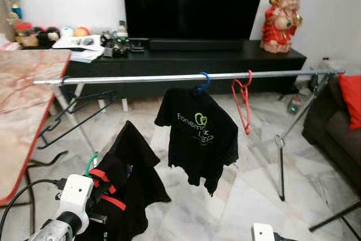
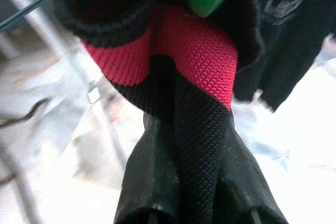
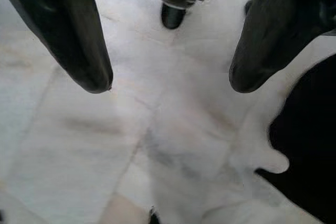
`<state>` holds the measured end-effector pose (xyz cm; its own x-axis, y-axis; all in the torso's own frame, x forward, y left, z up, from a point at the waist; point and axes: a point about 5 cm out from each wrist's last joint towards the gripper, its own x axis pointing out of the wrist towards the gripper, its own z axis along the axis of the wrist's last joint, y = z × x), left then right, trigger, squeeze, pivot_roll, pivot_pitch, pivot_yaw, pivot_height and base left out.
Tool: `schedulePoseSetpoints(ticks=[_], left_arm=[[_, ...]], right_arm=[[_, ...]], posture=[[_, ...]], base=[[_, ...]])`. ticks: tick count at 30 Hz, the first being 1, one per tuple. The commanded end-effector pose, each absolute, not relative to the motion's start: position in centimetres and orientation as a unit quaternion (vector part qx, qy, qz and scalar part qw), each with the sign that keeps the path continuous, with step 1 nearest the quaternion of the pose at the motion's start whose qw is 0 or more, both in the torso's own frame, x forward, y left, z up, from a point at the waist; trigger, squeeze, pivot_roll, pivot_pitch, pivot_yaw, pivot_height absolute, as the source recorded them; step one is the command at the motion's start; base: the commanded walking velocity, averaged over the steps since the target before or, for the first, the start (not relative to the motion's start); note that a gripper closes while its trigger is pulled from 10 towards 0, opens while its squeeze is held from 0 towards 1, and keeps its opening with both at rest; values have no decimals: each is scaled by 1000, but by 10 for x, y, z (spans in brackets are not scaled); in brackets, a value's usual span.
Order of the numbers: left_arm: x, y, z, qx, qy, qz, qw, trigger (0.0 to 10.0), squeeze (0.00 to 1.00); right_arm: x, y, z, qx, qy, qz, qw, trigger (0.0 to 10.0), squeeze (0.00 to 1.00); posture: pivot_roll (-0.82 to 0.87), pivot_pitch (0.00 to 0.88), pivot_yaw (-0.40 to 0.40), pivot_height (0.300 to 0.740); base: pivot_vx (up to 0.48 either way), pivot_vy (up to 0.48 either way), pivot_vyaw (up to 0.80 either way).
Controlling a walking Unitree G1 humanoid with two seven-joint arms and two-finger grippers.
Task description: Hang hanger
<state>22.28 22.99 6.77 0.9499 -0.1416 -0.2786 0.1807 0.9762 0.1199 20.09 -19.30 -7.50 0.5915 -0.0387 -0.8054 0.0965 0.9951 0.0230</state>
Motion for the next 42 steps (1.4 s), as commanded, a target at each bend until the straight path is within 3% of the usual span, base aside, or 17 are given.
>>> schedulePoseSetpoints(ticks=[1,9,16,42], left_arm=[[226,229,74,77,124,-88,985,10000,0],[226,228,74,80,126,-94,984,10000,0],[226,227,73,81,129,-103,983,10000,0],[228,221,75,84,131,-123,980,10000,0]], right_arm=[[195,-195,-78,37,457,-45,887,10000,0],[194,-195,-78,30,457,-40,888,10000,0],[193,-195,-79,31,456,-42,888,10000,0],[194,-194,-78,32,454,-41,889,10000,0]], posture=[[141,0,-25,740],[144,0,-22,740],[142,0,-20,740],[143,0,-18,740]], base=[[-270,0,0],[-268,0,0],[-267,0,712],[-268,0,0]])
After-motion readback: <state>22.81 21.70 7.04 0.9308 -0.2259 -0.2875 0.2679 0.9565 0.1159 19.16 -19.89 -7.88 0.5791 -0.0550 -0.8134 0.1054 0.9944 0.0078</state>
